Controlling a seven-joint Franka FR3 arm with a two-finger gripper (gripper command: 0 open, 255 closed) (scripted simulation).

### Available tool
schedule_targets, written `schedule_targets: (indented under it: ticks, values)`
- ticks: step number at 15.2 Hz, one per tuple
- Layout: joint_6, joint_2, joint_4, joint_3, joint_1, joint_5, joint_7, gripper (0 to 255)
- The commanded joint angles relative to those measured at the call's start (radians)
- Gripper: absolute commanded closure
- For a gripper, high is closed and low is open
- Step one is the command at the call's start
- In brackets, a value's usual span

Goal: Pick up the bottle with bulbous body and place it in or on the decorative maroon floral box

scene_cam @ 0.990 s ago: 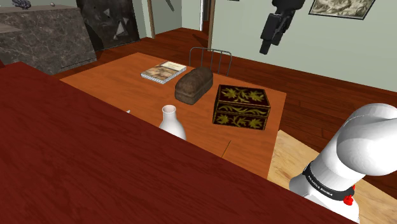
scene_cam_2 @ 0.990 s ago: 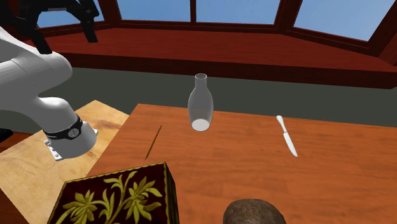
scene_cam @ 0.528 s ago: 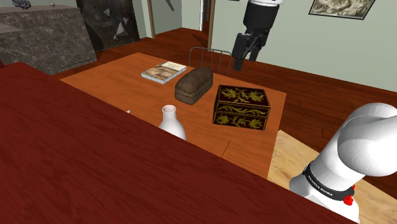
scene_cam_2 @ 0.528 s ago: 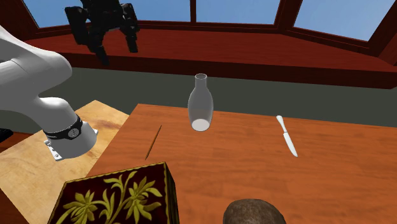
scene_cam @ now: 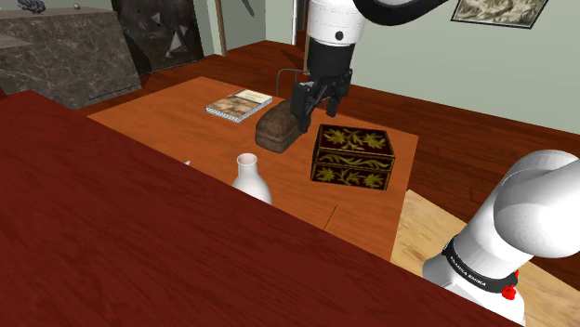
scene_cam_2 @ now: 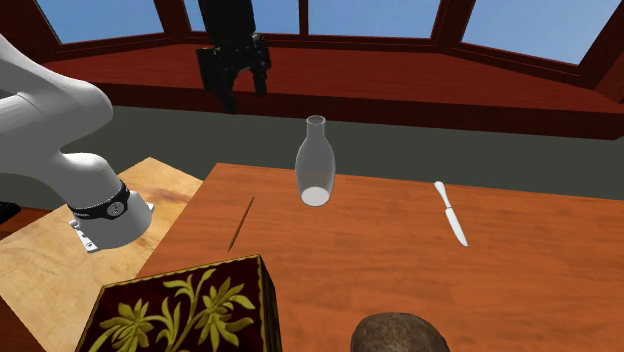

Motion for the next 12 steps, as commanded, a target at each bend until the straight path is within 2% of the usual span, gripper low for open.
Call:
schedule_targets:
  ticks: [1,6,12]
  values:
    - [0.038,0.055,0.018,0.038,-0.003,0.004,0.050,0]
    - [0.126,0.216,0.089,0.141,-0.013,-0.018,0.189,0]
    - [0.200,0.425,0.203,0.241,-0.020,-0.110,0.365,0]
